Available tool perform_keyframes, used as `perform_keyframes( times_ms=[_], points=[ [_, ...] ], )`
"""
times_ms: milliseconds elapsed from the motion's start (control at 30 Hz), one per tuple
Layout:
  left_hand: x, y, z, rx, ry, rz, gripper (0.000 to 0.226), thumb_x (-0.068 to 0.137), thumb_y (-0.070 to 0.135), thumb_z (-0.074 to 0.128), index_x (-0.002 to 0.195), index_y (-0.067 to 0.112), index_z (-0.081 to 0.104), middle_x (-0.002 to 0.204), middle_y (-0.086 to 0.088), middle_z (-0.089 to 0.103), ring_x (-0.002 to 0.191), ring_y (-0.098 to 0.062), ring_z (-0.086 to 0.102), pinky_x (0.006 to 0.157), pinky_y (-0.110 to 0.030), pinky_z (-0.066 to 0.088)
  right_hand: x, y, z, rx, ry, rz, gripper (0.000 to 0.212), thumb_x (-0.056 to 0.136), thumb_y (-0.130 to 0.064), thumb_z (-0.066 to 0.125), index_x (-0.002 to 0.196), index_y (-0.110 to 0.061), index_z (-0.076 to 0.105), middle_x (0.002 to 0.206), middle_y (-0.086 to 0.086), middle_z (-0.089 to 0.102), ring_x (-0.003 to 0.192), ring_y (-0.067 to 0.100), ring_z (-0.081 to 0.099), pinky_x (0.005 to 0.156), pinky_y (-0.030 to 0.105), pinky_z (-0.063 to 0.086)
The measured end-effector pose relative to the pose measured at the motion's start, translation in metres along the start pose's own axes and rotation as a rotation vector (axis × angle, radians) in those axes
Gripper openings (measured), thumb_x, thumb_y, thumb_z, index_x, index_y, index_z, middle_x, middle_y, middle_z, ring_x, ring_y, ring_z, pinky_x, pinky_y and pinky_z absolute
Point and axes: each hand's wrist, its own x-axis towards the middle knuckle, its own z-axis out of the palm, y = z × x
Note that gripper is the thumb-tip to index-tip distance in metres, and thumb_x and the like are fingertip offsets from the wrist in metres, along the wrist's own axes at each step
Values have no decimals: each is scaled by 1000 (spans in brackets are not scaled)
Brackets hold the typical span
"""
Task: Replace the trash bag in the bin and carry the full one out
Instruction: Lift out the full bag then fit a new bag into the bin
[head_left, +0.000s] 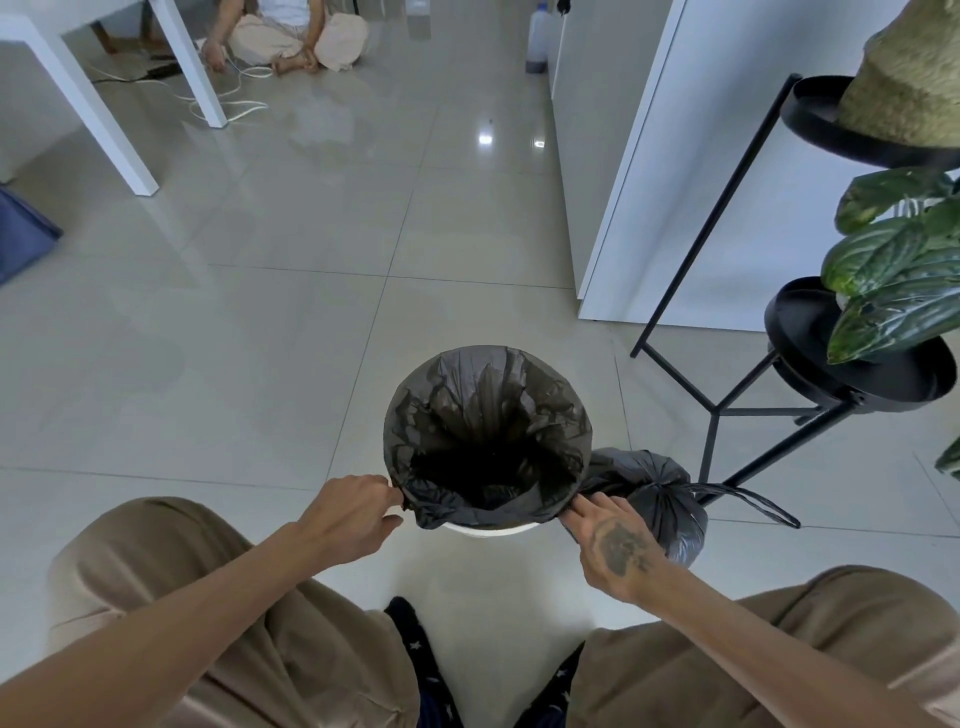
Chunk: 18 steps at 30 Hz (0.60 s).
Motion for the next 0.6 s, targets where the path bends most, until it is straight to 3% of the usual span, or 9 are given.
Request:
perform_keyframes(
  times_ms=[100,200,233,300,367,400,433,500,600],
  points=[
    [4,5,-2,-14,-70,-84,45,98,35,48,143,32,48,120,-4,65,104,-27,64,81,-36,49,5,-12,-8,53,-150,60,72,84,-11,57,151,-24,33,149,-4,40,123,24,48,104,36,39],
    [9,0,-3,-138,-240,-193,58,98,42,42,153,39,28,133,-8,61,116,-31,59,90,-40,50,13,-13,-8,320,-216,165,67,85,-5,50,149,-21,38,150,-1,43,130,26,48,102,35,41],
    [9,-2,-6,-247,-292,-240,58,99,48,38,155,41,24,141,-9,57,124,-32,55,98,-42,47,16,-9,-4,472,-213,233,59,87,-4,45,143,-21,47,143,2,52,125,26,52,96,32,43],
    [7,-3,-14,-570,-351,-339,61,99,63,28,156,40,25,156,-6,43,140,-31,42,113,-46,34,17,-2,-1,816,-186,393,46,91,-9,40,122,-29,66,107,1,67,99,26,61,81,30,44],
    [6,3,-20,-909,-341,-454,81,90,80,23,154,32,33,158,-2,40,140,-28,42,116,-47,31,18,1,2,1103,-121,511,34,89,-17,43,93,-31,73,74,-6,58,70,18,54,69,35,40],
    [6,9,-20,-1023,-319,-510,92,83,87,22,153,28,35,156,-2,42,134,-27,47,113,-47,36,18,-1,1,1210,-98,559,27,90,-20,46,82,-28,71,71,-6,55,65,15,50,67,36,38],
    [6,16,-19,-1099,-284,-544,99,78,90,23,153,27,35,154,-2,44,129,-26,50,108,-47,41,18,-5,0,1287,-80,595,25,93,-23,48,83,-26,71,75,-5,58,65,13,53,69,35,40],
    [8,33,-12,-1151,-210,-564,92,80,88,30,154,33,29,150,-1,48,123,-26,52,94,-42,47,17,-17,1,1333,-71,620,29,96,-25,45,106,-27,73,96,-4,68,81,14,64,80,31,44],
    [8,54,2,-1169,-151,-568,84,82,82,40,154,45,17,137,3,58,112,-24,55,84,-38,50,17,-31,10,1186,-83,632,49,94,-19,36,132,-37,61,122,4,64,104,26,65,87,33,46]
  ],
)
